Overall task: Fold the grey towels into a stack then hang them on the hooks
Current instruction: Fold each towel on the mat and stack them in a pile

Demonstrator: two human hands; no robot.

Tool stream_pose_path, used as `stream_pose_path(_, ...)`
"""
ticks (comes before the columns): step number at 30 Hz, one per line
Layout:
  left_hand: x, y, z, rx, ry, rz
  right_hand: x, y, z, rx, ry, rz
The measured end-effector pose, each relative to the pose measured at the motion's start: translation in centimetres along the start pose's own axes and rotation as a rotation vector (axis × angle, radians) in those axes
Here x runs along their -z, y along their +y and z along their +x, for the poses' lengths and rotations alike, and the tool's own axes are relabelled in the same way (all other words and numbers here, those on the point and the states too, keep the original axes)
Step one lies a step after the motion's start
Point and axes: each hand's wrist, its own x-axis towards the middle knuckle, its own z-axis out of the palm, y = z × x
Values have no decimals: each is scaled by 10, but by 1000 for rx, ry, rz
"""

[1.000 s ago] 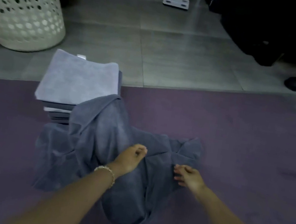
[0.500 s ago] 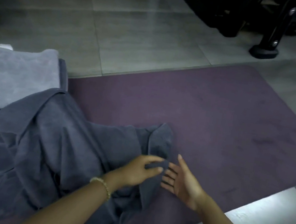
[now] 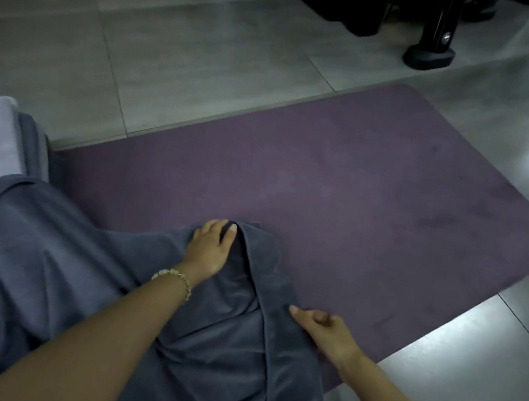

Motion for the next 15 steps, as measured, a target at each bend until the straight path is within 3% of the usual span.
stream_pose_path(3, 3, 6, 16, -2, 7, -110, -4, -2, 1, -23, 15, 30)
stream_pose_path(9, 15, 24, 49, 65, -37, 113, -8, -21, 11, -68, 13, 115)
stream_pose_path(15, 11, 14, 60, 24, -215, 161, -21, -46, 30, 8, 34, 150)
